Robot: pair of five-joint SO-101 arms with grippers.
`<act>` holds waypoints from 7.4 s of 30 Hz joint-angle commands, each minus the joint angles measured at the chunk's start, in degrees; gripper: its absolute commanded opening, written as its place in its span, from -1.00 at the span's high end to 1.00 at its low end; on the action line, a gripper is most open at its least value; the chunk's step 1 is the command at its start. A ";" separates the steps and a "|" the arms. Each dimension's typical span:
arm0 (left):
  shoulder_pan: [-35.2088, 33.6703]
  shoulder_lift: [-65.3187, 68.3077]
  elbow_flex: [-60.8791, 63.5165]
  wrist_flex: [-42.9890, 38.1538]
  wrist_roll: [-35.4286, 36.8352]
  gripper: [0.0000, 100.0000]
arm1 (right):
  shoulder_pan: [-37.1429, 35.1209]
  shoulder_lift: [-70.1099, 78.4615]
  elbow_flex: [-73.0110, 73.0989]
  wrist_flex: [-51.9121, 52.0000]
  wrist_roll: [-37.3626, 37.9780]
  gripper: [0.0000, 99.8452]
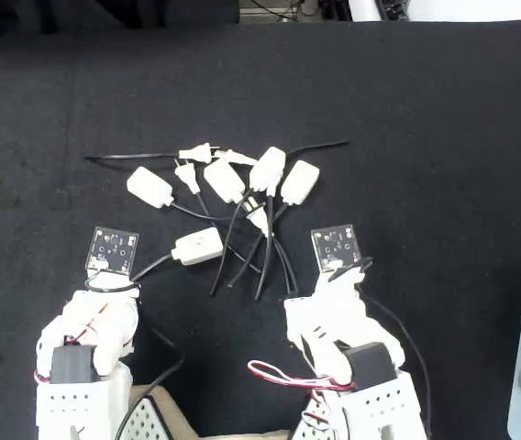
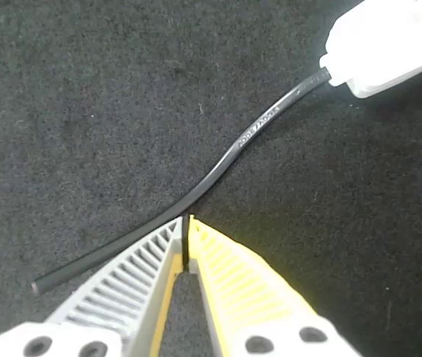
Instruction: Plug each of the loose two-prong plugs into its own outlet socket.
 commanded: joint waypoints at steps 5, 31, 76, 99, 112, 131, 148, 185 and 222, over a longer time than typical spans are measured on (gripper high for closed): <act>0.13 -0.53 1.10 0.35 0.26 0.94 | -0.62 -0.75 -0.31 0.35 0.35 0.49; 0.13 -0.53 1.10 0.35 0.26 0.94 | -0.62 -0.75 -0.31 0.35 0.35 0.49; 0.13 -0.53 1.10 0.35 0.26 0.94 | -0.62 -0.75 -0.31 0.35 0.35 0.49; 0.13 -0.53 1.10 0.35 0.26 0.94 | 9.05 -0.75 -7.52 0.53 0.53 0.49; 0.13 -0.53 1.10 0.35 0.26 0.94 | 17.41 -0.13 -24.75 0.44 1.67 0.49; 0.13 -0.53 1.10 0.35 0.26 0.94 | 6.59 37.76 -48.22 0.09 4.66 0.91; 0.13 -0.53 1.10 0.35 0.26 0.94 | 0.26 76.53 -58.42 -18.90 4.84 0.91; 0.13 -0.53 1.10 0.35 0.26 0.94 | 2.11 107.03 -77.85 -17.41 7.03 0.62; 0.13 -0.53 1.10 0.35 0.26 0.94 | 1.32 101.23 -81.98 -4.31 5.19 0.98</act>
